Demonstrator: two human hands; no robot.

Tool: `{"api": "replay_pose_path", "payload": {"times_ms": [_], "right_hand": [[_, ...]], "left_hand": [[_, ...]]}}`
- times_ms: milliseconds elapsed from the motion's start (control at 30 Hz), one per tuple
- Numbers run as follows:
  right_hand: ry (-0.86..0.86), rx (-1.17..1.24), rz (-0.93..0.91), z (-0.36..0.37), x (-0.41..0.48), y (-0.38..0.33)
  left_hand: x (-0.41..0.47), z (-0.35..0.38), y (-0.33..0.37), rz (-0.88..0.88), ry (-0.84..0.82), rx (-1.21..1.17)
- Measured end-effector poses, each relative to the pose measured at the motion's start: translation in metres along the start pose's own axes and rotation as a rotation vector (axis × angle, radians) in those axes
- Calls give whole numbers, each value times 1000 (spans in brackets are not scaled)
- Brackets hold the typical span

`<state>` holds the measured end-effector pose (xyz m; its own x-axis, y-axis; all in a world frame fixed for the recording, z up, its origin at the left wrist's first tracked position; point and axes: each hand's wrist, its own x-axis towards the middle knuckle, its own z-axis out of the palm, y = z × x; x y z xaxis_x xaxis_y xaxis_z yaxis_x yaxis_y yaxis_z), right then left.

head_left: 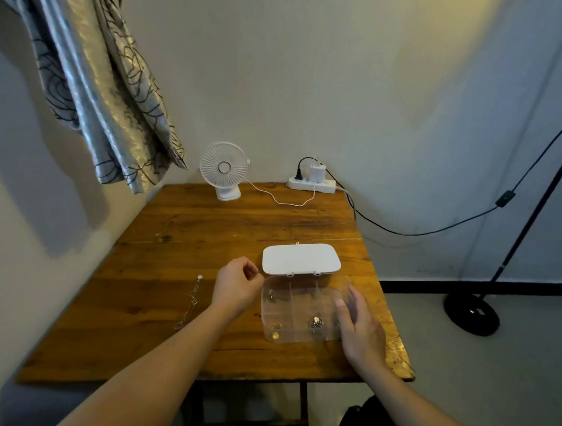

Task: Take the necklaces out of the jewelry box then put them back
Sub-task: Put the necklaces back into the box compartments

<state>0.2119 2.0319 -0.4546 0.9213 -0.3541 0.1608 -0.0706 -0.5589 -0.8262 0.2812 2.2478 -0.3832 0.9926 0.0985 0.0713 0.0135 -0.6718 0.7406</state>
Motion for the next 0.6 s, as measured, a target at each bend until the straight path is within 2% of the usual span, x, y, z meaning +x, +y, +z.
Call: {"api": "replay_pose_path", "payload": {"times_ms": [133,400,500,600], "right_hand": [[-46,-64,-5,-1,3,-4],[27,-343,-222,13,25,-58],[-110,-379,-334,30,24,-81],[-343,-348,-323,58,20,-112]], "left_hand": [[-12,-24,-30,-48,43,14],[-35,-66,-93,-100,59,-13],[-40,-69,-111,-102,97,103],[-46,-66,-126,-114,101,281]]}}
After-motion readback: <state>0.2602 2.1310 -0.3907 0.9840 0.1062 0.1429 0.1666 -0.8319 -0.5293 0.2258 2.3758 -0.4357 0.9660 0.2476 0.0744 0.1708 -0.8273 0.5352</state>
